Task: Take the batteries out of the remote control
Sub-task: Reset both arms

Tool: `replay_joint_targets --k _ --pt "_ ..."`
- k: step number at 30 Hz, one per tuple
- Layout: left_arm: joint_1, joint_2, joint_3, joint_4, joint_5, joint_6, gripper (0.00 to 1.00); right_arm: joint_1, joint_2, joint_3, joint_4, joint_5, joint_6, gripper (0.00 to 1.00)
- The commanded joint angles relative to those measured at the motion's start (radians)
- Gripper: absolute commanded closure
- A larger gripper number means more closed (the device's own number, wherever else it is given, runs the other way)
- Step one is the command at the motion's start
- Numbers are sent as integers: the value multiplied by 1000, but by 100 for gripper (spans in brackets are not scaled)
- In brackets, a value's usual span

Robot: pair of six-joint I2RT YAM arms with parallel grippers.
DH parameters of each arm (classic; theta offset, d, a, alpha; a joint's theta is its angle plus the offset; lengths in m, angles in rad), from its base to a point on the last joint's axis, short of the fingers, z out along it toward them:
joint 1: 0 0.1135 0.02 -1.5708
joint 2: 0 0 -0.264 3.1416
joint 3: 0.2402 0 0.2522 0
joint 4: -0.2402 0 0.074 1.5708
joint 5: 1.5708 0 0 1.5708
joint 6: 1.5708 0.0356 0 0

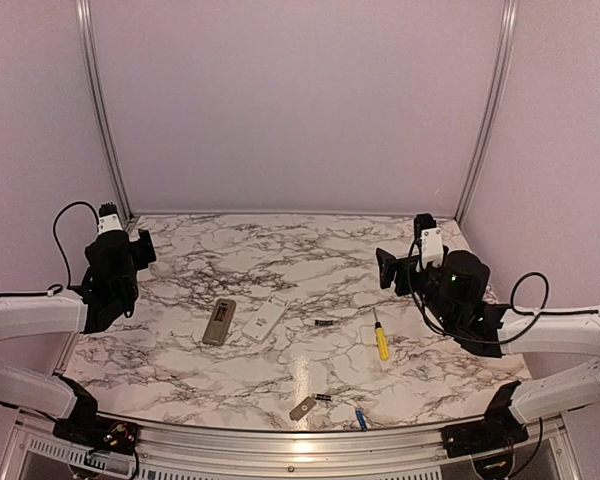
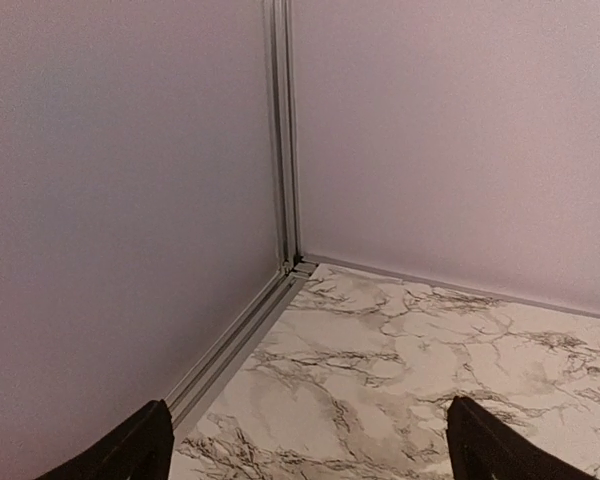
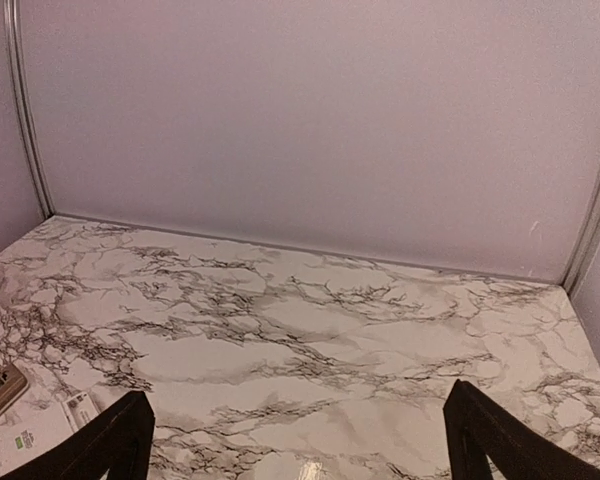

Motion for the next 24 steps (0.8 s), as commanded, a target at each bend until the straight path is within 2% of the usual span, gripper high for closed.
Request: replay_joint_targets --k 1,5,11,15,20,23,24 --pt "123 22 -35 6 56 41 1 -12 -48 -29 57 1 -42 1" --pt "205 84 -102 163 110 107 1 -14 -71 -38 37 26 -51 1" --pt "247 210 -168 410 213 186 1 -15 -96 -45 5 59 -50 1" --pt "272 227 -180 476 286 228 1 -16 -106 -58 12 52 -49 1" --pt "307 250 -128 401 406 203 1 -15 -117 -47 -51 38 -34 1" --pt "329 287 -157 508 484 193 1 -15 -117 -39 -90 65 -14 1" --pt "334 279 -149 471 479 176 1 -14 -117 -39 -95 70 -5 1"
